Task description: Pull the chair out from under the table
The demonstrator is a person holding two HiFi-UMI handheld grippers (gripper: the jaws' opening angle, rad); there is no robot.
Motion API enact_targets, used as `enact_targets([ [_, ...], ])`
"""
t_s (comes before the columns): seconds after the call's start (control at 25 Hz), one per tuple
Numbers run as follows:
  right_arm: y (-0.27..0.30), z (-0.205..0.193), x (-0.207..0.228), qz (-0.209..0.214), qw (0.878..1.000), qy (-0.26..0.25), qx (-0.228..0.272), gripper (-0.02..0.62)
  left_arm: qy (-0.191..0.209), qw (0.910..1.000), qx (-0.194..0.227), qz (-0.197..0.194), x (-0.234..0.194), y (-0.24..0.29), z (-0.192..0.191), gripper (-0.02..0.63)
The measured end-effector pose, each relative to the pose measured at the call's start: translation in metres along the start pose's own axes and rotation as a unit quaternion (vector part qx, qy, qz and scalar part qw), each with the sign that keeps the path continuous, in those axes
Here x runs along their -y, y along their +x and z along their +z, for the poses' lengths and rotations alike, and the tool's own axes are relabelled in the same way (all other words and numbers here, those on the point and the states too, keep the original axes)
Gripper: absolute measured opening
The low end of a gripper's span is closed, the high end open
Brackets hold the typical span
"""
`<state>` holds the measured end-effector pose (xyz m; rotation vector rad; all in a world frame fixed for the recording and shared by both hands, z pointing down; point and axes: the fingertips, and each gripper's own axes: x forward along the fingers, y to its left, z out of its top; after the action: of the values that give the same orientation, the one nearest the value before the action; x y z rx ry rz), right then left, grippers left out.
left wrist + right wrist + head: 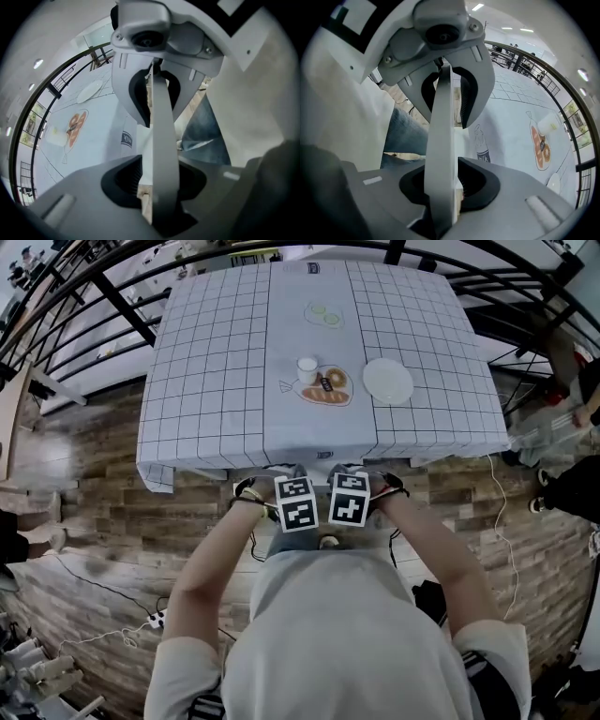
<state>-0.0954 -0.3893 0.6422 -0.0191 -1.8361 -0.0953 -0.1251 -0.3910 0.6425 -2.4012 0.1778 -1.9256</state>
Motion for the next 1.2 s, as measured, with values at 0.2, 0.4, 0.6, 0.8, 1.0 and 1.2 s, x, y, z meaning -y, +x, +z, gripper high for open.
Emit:
enact_targets([
  [0.2, -0.001, 0.000, -0.002, 0.008, 1.000, -0.001, 0.003, 0.077, 0.004, 0.9998, 0.002, -0.020, 0.005, 0.002, 0.000, 0.104],
  [0.4, 0.000, 0.000, -0.002, 0.005, 1.000, -0.004, 0.002, 0.074, 0.015, 0.9995, 0.001, -0.028, 0.008, 0.003, 0.000, 0.078],
  [0.6, 0.000, -0.001, -0.003, 0.005, 1.000, -0.004, 0.002, 0.072, 0.012, 0.9995, 0.002, -0.030, 0.008, 0.003, 0.001, 0.077],
  [0.8, -0.001, 0.000, -0.003, 0.004, 1.000, -0.004, 0.003, 0.072, 0.011, 0.9994, 0.002, -0.031, 0.008, 0.002, 0.001, 0.077],
  [1.0, -0.001, -0.002, -0.009, 0.005, 1.000, -0.004, 0.003, 0.072, 0.008, 0.9995, 0.000, -0.032, 0.014, 0.002, 0.002, 0.077],
  [1.2, -0.002, -0.002, -0.015, 0.008, 1.000, -0.016, 0.003, 0.072, -0.007, 0.9995, 0.001, -0.030, 0.021, 0.000, 0.003, 0.077],
])
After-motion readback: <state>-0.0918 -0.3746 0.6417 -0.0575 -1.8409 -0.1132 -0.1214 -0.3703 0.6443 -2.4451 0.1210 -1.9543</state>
